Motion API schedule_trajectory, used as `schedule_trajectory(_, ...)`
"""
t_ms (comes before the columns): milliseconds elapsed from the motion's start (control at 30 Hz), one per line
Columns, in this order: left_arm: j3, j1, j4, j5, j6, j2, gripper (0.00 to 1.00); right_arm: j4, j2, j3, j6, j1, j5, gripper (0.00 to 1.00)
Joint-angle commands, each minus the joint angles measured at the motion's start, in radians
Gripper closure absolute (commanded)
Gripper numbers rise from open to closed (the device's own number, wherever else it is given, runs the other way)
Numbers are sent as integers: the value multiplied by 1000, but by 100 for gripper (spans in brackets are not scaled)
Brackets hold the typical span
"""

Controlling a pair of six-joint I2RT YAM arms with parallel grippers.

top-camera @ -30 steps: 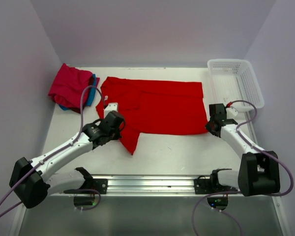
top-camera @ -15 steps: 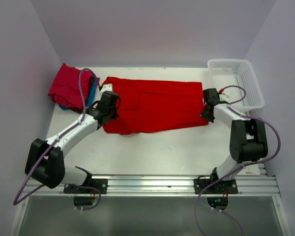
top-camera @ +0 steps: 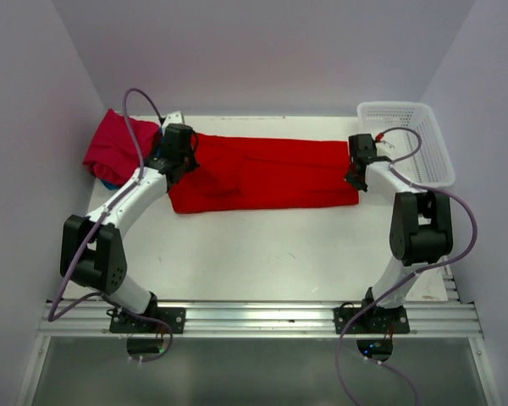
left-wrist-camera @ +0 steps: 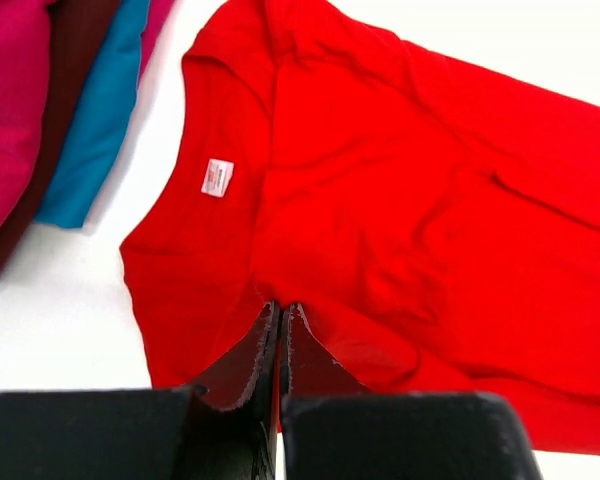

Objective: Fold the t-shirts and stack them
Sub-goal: Fold the other side of the tshirt into a rectangle

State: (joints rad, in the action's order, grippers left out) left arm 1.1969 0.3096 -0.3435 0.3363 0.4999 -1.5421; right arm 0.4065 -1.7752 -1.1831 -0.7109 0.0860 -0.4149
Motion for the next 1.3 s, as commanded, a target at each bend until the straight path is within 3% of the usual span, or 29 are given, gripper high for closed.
schedule_trajectory(0,62,-29,52,-22,-29,-51,100,18,-10,-67,28,-14,-65,100)
schedule_trajectory(267,127,-82,52,-26,-32,-130,100,45,-89,-156,41,-45,-68,100)
schedule_trajectory(533,150,-141,49,1,-32,-110,100,43,-130,-188,54,-55,-64,100)
schedule_trajectory(1267,277,-181,17,-17,-40,-237,100,49,-230,-360,76,-58,-33,100)
